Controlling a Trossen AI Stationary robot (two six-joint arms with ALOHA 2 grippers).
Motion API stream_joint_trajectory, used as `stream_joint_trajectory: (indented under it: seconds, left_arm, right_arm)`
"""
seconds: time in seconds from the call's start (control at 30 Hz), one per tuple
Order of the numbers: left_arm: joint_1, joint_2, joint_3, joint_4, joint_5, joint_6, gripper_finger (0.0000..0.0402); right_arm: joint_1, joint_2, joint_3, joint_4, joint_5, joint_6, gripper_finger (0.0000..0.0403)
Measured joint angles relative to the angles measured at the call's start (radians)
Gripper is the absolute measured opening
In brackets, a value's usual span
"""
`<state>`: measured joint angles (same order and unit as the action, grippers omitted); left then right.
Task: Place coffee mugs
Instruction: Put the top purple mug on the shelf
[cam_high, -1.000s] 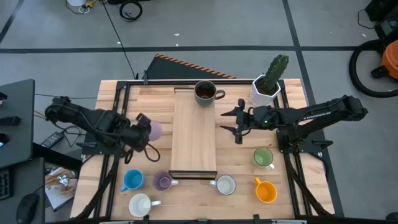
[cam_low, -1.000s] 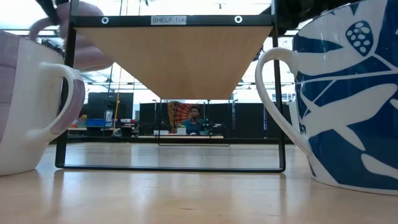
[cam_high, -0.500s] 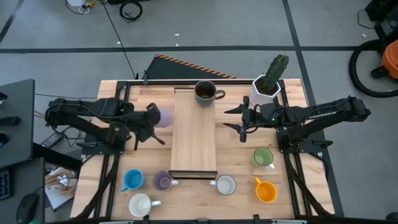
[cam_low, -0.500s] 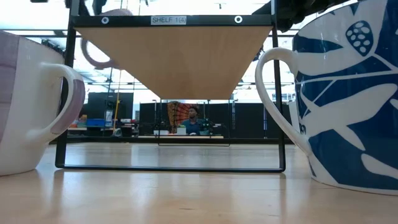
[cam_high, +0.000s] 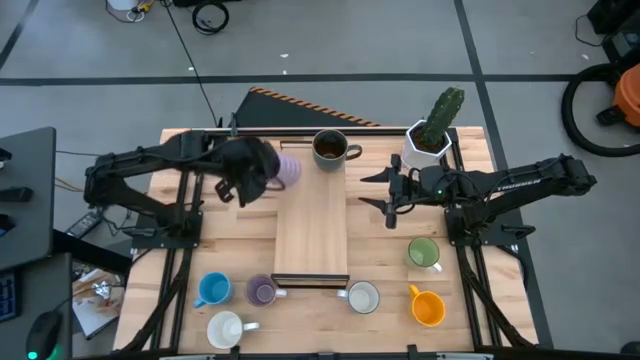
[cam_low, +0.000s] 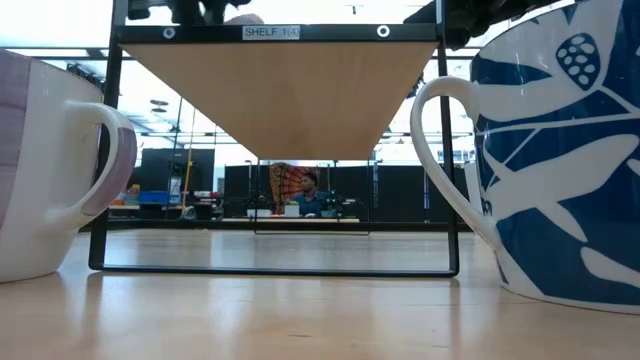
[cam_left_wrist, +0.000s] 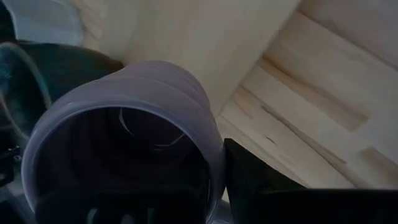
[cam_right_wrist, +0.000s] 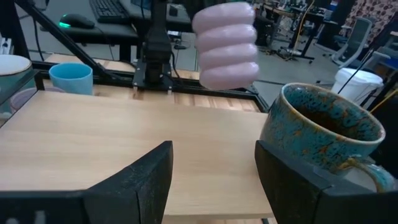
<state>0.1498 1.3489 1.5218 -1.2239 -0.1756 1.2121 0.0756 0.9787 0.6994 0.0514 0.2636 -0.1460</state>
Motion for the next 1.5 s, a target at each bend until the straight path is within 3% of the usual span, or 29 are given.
stream_joint_trajectory:
  seconds: [0.17,0.3,0.47,1.5]
  left_arm:
    - [0.053,0.094,0.107,-0.130,0.021,0.031,0.0039]
    - [0.067,0.141,0.137,-0.125,0.026,0.082,0.0039]
    - [0.083,0.193,0.142,-0.130,0.074,0.086,0.0039]
    - [0.184,0.272,0.140,-0.020,0.038,0.162,0.0050]
  right_arm:
    - [0.002,0.000,0.000,0.003,-0.004,0.015,0.0233]
    - [0.003,0.000,0.000,0.004,-0.004,0.016,0.0233]
    - [0.003,0.000,0.000,0.003,-0.005,0.017,0.0233]
    - [0.003,0.000,0.000,0.000,-0.025,0.013,0.0233]
